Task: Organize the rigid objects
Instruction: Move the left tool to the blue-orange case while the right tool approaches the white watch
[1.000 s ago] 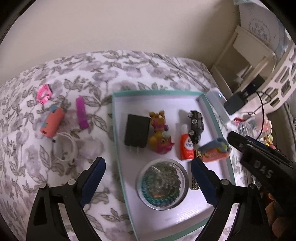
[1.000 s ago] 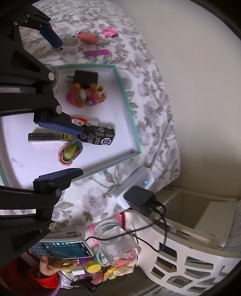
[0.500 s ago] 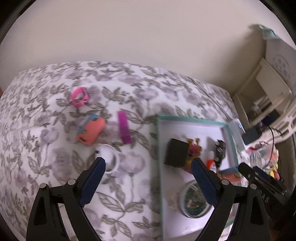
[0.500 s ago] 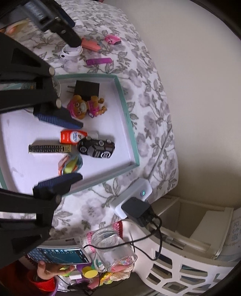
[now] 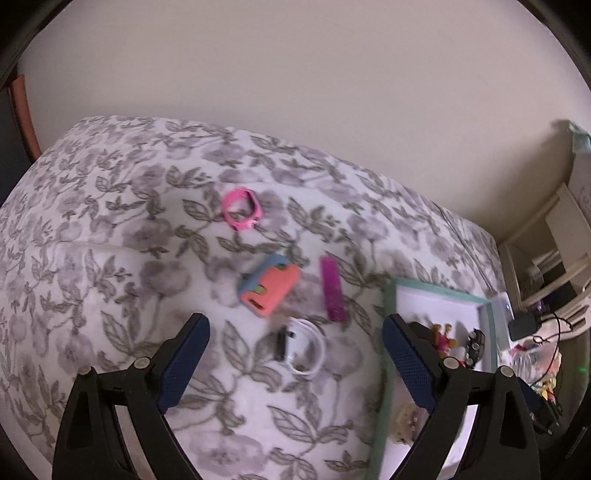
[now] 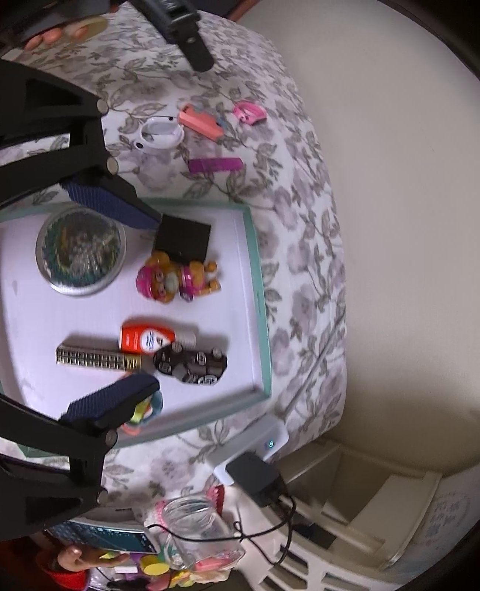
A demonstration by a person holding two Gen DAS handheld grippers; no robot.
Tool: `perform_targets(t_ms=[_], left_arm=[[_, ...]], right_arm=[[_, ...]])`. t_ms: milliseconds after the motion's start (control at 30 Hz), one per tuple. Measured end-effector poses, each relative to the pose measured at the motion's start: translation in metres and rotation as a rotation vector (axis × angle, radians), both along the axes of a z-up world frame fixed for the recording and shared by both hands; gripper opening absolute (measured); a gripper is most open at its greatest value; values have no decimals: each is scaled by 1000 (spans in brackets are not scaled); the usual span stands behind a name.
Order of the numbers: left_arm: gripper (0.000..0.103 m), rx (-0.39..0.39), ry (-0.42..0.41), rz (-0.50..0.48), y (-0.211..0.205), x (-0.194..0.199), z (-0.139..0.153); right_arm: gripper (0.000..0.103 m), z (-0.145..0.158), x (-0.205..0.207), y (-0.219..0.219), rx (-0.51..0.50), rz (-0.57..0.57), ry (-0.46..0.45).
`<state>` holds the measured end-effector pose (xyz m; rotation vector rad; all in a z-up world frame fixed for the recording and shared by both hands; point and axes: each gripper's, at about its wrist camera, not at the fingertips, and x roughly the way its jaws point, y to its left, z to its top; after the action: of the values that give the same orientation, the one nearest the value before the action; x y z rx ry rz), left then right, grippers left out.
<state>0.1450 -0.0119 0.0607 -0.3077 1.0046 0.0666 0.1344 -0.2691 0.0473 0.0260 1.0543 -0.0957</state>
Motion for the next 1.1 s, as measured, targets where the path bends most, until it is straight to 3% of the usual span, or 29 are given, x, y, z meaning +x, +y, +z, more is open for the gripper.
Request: perform_targets(t_ms=[133, 233, 467, 833, 1100], left_arm=[[101, 1, -15, 40, 21, 0, 0], [101, 10, -19, 78, 37, -1, 0], [102, 3, -21, 172, 74, -4, -3], [102, 32, 40, 129, 93, 10, -13], [101, 16, 77, 66, 93, 33, -32]], right_arm=[[92, -2, 1, 15, -9, 33, 0], [103, -4, 1, 26, -7, 57, -1], [103, -5, 3, 56, -13, 121, -7], [103, -10, 20, 114, 31, 232, -10], [103, -42, 42, 146, 42, 286, 47]])
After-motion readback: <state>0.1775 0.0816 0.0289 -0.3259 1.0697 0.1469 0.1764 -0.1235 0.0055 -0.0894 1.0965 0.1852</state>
